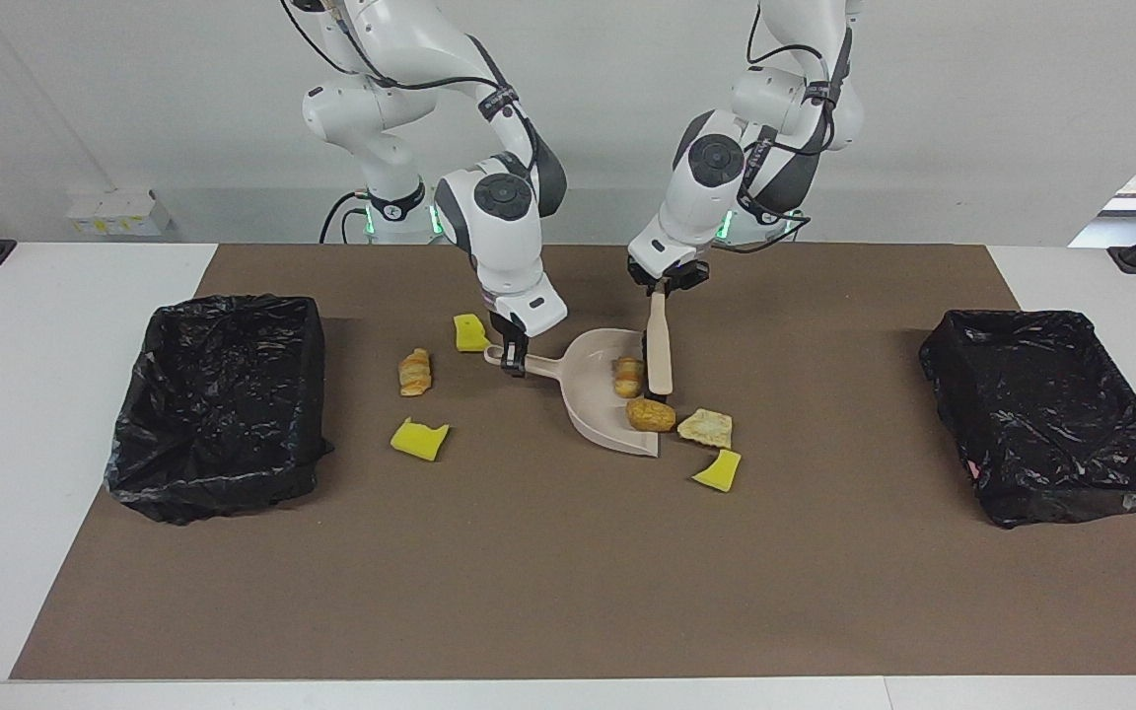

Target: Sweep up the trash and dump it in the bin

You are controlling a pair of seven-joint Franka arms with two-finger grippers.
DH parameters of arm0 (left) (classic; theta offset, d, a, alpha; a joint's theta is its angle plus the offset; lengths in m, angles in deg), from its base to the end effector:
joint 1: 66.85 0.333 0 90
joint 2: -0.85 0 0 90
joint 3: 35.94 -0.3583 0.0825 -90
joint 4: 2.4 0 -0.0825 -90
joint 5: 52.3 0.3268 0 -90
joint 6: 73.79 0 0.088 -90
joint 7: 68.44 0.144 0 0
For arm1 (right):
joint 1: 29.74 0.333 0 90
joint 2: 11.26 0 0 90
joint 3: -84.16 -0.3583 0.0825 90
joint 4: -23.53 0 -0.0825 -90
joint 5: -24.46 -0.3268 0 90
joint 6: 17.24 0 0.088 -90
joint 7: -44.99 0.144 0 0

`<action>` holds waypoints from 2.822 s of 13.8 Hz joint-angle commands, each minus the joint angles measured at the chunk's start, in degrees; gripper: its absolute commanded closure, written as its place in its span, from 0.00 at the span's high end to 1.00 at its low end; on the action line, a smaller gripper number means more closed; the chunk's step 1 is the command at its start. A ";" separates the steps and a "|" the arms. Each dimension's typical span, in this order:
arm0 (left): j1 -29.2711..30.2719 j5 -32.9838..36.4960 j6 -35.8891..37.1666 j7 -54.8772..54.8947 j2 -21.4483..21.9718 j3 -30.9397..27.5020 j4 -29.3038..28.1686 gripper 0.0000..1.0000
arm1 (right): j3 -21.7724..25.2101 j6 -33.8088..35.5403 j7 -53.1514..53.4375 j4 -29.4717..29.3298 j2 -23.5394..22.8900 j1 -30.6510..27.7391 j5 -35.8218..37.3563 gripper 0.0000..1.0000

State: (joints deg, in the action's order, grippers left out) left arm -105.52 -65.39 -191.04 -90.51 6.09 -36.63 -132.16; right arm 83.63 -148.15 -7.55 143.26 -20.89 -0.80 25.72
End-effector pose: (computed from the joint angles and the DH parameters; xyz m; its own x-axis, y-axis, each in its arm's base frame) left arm 0.3313 -0.2838 0.4280 0.9659 -0.1682 -0.1970 -0.1459 -0.9817 0.1226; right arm 0.4691 0.2636 0.3874 0.1250 0.9921 0.0041 0.9917 -0.1251 0.0308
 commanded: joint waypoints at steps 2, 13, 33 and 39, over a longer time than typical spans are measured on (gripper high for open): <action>-0.09 -1.76 7.87 5.53 -0.67 -1.68 7.73 0.00 | -0.27 0.04 -0.98 0.07 0.32 -0.29 -0.02 0.00; 20.19 7.72 12.40 29.77 -11.81 -1.95 19.97 0.00 | -0.27 0.13 -0.37 0.07 0.76 -0.20 -0.02 0.00; 7.66 2.99 10.63 33.00 -9.64 -1.33 9.08 0.00 | -0.27 0.13 -0.28 0.07 0.76 -0.29 -0.02 0.00; 6.68 1.05 14.05 16.49 -8.76 -1.33 13.12 0.00 | -0.27 0.22 -0.37 0.15 0.84 -0.29 -0.02 0.00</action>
State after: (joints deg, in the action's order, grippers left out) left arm -98.25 -63.50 -179.83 -68.38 -4.43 -37.29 -120.13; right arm 83.63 -148.10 -7.55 143.20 -20.84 -0.82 25.72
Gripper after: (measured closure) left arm 0.736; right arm 0.683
